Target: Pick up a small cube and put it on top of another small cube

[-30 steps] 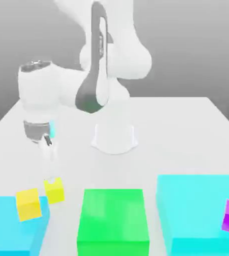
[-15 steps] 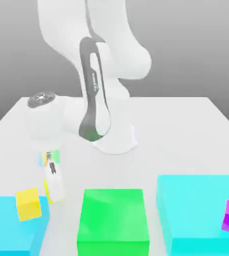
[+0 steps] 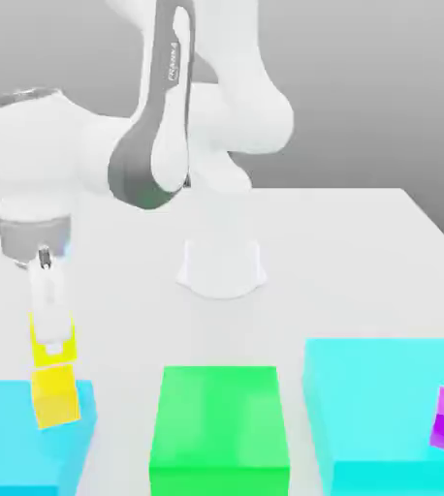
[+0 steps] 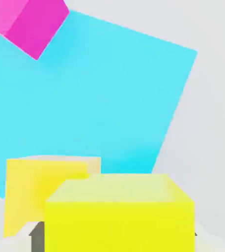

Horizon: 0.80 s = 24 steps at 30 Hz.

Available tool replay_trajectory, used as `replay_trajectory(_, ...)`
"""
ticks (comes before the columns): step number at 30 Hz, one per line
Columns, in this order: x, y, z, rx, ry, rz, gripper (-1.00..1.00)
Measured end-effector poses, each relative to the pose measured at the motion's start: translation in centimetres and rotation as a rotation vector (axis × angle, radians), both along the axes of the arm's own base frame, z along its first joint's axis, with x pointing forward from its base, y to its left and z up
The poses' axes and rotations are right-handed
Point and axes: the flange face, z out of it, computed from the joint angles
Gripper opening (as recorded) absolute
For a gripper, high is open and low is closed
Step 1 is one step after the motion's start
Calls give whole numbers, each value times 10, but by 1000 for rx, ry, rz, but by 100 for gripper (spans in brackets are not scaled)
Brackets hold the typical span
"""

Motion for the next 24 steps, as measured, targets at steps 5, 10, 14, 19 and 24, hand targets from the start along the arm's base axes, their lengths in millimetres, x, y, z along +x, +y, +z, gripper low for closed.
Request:
replay_trajectory(5, 46, -23, 33, 20, -21, -27, -100)
replay_trajectory(10, 88, -42, 69, 40, -41, -49, -100)
replay_trajectory(14, 110, -68, 67, 44, 42, -121, -100)
replay_trajectory(19, 110, -90, 0, 25, 146, -194, -100)
replay_trajectory(24, 110, -90, -13, 24, 148, -196, 100)
